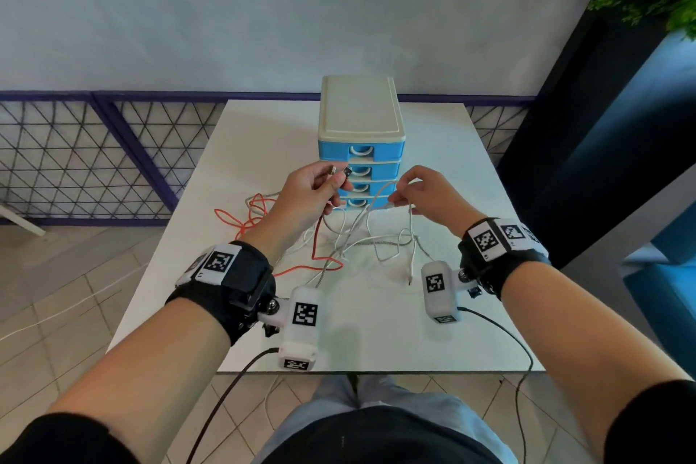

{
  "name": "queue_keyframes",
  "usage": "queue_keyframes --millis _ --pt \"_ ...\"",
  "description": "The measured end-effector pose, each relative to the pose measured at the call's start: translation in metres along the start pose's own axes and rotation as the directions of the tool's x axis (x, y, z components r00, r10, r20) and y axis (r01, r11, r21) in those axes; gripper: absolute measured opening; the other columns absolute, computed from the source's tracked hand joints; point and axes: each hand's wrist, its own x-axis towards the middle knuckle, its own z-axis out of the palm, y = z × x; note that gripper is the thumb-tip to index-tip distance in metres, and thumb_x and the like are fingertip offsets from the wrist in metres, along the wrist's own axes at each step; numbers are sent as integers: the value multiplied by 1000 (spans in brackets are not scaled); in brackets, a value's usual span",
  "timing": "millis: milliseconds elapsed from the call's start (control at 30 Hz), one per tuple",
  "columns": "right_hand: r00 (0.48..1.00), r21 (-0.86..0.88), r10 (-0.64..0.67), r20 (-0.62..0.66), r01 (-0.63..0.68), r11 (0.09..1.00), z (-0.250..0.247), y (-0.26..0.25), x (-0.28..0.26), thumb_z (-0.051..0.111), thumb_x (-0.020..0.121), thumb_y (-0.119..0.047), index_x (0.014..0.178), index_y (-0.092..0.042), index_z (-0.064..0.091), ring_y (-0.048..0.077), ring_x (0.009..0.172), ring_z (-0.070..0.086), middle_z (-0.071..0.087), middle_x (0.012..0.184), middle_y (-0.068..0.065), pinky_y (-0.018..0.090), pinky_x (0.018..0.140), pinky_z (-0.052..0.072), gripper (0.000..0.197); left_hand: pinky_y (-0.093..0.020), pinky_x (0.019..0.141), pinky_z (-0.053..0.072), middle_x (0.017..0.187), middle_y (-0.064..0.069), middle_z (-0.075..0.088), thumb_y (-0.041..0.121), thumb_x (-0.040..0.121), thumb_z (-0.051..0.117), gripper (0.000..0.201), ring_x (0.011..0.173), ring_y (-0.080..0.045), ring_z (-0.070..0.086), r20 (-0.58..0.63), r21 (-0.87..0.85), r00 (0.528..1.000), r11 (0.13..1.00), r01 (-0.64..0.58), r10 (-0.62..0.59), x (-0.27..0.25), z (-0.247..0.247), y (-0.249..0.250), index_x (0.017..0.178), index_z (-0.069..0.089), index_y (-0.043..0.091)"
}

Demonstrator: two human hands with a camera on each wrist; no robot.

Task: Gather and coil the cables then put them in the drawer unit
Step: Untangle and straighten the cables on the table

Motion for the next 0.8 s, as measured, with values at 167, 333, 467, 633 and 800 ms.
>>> queue_keyframes --millis 167,333,467,633,800 --pt "1000 -63 -14 19 15 998 3 6 -2 46 98 -11 91 -19 49 15 55 61 65 71 4 28 55 47 11 -18 54 48 83 3 68 16 96 50 25 58 -6 54 -15 -24 1000 1000 -15 14 1 0 3 118 60 10" --pt "996 -180 -84 1 83 980 6 14 -7 35 94 0 85 -24 43 10 48 63 71 82 5 28 52 44 28 -24 64 54 80 8 69 20 96 51 22 61 -6 58 -26 -73 1000 997 -12 10 2 1 3 114 62 15" --pt "996 -268 -78 35 85 960 9 14 -7 28 88 5 78 -14 59 9 50 62 69 86 2 21 53 43 38 -30 69 54 85 5 68 20 97 49 22 61 -4 58 -37 -59 999 998 -13 10 4 3 4 115 61 14" --pt "973 -304 76 216 -7 953 16 6 -17 56 93 -22 119 -7 64 10 71 62 66 112 4 21 70 45 31 -24 61 53 85 2 66 19 98 46 22 59 -5 58 -42 -79 999 996 -33 30 4 3 7 114 59 10" --pt "924 -496 28 382 179 850 23 10 -21 73 80 -42 109 -18 70 2 82 57 62 105 -7 19 77 39 38 -25 62 54 84 2 65 17 98 46 19 59 -6 57 -63 -63 996 996 -63 59 10 1 10 110 59 12"
